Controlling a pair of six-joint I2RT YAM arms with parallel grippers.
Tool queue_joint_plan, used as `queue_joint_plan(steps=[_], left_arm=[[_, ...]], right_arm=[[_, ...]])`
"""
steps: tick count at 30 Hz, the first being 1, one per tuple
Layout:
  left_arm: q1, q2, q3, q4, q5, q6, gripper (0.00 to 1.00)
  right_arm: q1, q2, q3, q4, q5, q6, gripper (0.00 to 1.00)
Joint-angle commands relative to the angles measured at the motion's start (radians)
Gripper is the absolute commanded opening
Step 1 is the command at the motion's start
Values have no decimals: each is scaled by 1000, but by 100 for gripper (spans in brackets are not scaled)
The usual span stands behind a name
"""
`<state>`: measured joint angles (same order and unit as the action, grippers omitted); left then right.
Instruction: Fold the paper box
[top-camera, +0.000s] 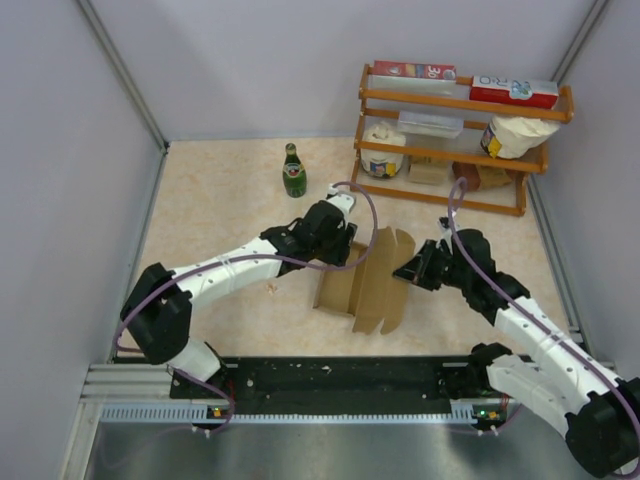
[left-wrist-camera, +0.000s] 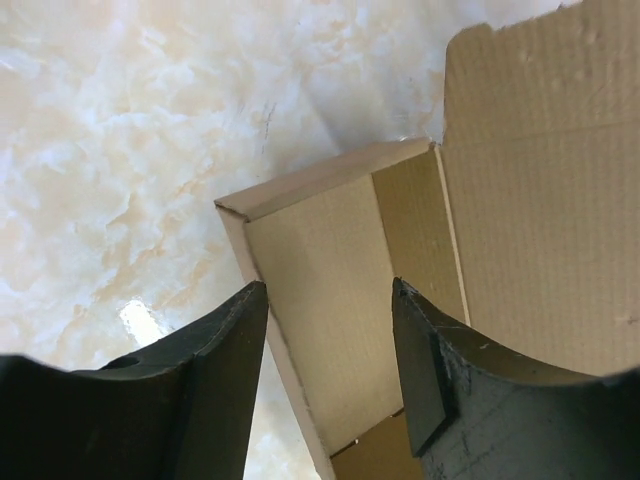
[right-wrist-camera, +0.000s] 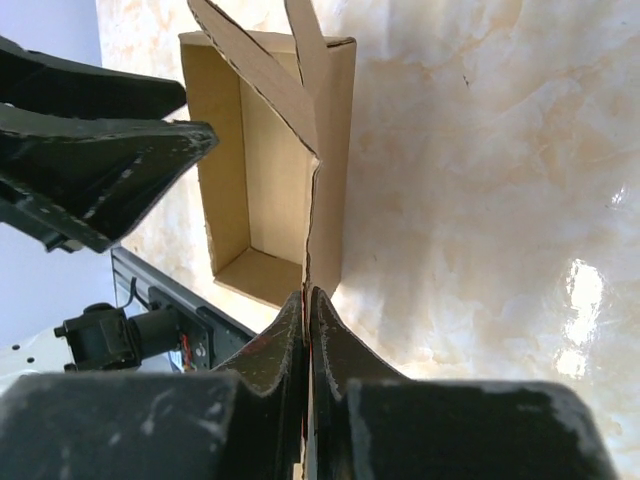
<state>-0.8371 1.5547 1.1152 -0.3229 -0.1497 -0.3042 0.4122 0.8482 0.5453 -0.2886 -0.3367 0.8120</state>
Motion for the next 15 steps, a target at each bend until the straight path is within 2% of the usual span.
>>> queue_joint_plan(steps=[1,5,8,13,15], left_arm=[[30,-77,15,-7,-4,5,58],[122,-122,-17,-62,-17,-22,58],[167,-148,-34,-125,-85,-26,59],[190,-173,-57,-229,-243,-70,68],[205,-177,-71,-274,-275,-123,78]], right_arm=[[5,5,71,-14,10,-16,0],[7,25,129,-90,27,-40,0],[5,54,189,-161,28,-88,0],[7,109,277,-247,-1,-160,0],[7,120,295,-268,1,-178,0]])
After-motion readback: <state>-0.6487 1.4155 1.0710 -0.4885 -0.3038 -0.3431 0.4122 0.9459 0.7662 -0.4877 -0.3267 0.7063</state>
